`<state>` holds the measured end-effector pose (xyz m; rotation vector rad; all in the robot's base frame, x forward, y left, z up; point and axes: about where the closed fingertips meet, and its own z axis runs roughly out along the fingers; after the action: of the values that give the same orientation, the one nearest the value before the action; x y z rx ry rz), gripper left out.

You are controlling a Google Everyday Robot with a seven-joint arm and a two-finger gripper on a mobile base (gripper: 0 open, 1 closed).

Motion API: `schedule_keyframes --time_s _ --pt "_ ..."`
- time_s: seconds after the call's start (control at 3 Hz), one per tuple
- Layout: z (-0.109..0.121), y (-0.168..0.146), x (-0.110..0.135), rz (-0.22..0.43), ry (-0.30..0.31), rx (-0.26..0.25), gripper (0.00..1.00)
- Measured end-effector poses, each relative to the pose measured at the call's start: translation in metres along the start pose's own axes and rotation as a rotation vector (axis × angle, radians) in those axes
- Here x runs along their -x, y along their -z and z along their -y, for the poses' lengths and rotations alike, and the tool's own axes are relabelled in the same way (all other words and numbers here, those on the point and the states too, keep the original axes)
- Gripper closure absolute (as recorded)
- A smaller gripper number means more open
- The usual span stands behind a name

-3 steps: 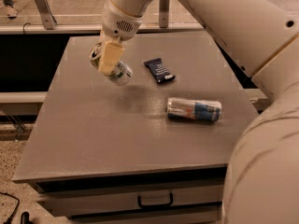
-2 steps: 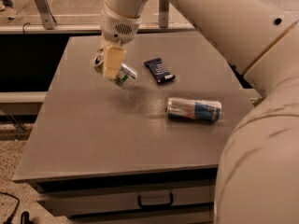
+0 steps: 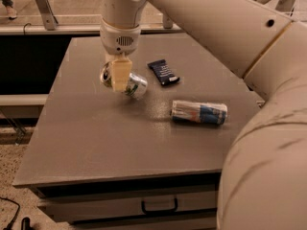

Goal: Knock 7up can over

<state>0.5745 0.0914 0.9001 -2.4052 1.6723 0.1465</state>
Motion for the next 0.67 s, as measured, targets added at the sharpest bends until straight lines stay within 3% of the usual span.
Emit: schedule_keyframes --time_s 0.33,0.67 --pt "-0.0069 -0.0058 0.0038 -0.021 0.033 0.017 0.05" --pt "-0.0166 -0.0094 0.0093 -0.023 0.071 0.035 0.00"
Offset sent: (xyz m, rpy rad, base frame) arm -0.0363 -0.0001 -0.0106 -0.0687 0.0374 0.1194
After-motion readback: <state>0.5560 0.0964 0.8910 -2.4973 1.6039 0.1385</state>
